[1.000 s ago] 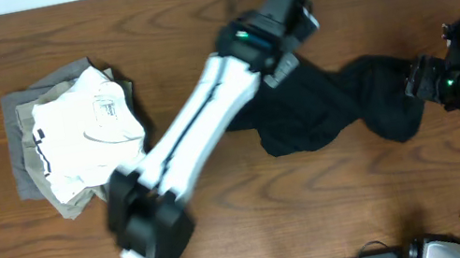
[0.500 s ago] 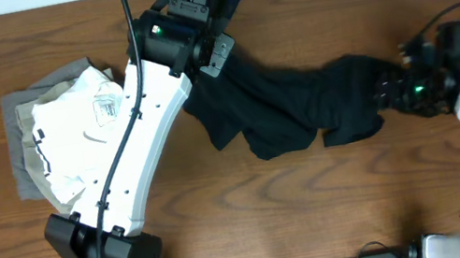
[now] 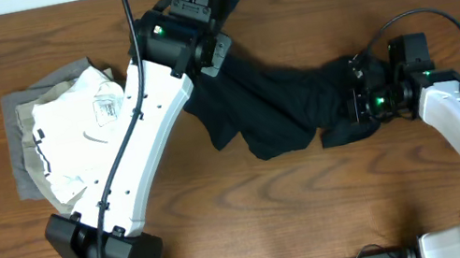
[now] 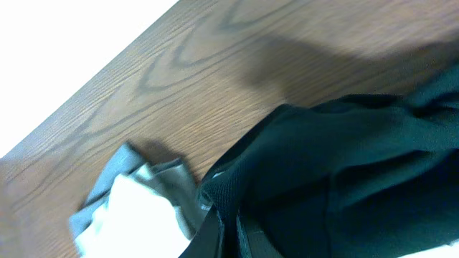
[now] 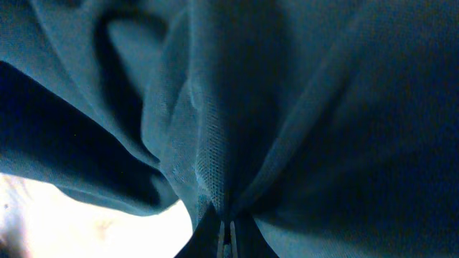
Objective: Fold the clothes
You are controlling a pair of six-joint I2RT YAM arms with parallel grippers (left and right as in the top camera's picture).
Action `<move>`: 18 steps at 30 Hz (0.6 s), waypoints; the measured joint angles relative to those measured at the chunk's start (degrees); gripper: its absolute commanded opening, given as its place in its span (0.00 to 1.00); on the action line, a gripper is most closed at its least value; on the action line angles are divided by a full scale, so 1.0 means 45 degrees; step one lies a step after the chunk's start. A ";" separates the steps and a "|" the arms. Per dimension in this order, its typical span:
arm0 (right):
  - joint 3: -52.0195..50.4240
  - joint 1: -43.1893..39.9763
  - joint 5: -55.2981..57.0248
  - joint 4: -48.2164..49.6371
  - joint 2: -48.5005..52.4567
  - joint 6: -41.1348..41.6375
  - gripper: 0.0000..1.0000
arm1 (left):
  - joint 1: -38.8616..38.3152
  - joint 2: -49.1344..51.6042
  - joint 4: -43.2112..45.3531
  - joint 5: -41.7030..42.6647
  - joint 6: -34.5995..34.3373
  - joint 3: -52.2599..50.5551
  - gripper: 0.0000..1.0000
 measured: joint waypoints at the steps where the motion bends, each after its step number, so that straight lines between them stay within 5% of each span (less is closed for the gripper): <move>1: 0.0068 -0.0131 -0.0024 -0.0126 -0.0092 0.0024 0.01 | 0.0005 -0.0010 -0.0039 -0.0262 -0.0083 0.0000 0.06; 11: 0.1506 -0.3793 -0.0058 -0.0316 -0.3269 0.1137 0.01 | 0.0005 -0.1496 -0.0053 -0.1506 -0.0418 0.0000 0.06; 18: 0.1559 -0.4775 0.0024 -0.1336 -0.3473 0.1457 0.01 | 0.0000 -0.2681 -0.0612 -0.1627 -0.0423 0.0000 0.06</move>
